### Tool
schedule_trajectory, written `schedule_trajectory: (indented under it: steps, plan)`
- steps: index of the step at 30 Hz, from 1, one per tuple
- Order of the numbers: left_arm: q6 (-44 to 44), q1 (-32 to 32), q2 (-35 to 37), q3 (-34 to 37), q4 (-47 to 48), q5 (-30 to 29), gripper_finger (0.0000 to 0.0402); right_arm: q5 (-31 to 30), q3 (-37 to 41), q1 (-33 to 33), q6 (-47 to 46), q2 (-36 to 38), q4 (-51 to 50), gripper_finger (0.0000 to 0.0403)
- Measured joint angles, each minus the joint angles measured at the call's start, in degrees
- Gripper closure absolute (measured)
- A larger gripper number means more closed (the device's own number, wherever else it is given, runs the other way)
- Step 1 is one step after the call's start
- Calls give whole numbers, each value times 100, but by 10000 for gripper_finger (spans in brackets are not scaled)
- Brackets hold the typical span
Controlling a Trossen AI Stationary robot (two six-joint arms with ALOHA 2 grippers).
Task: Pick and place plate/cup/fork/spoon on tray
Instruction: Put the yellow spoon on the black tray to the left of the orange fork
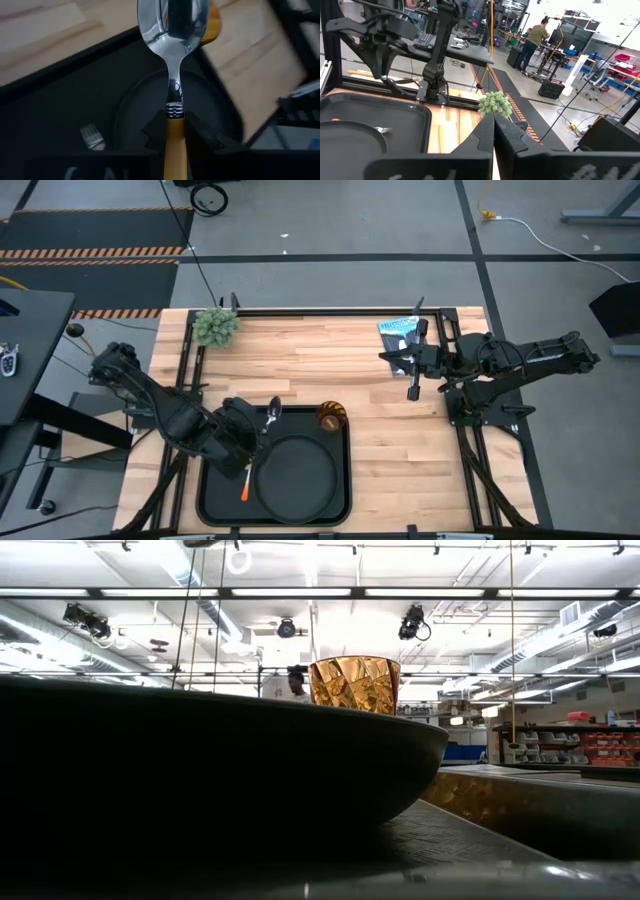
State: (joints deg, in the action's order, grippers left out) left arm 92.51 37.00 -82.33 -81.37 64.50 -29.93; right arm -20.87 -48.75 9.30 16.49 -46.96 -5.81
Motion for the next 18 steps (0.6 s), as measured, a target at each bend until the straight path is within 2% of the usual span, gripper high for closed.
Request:
schedule_trajectory:
  steps: [4, 9, 13, 18]
  plan:
    - [298, 60, -348, -526, 743, 175, 347, 1, 0, 0, 36, 0, -2, 396]
    - [830, 177, -629, -445, 1340, 499, 347, 1, 0, 0, 59, 0, 0, 396]
    - [1354, 362, -782, 137, 1423, 802, 347, 1, 0, 0, 59, 0, 5, 396]
    - [1797, 600, -780, 1241, 446, 1148, 347, 1, 0, 0, 59, 0, 43, 396]
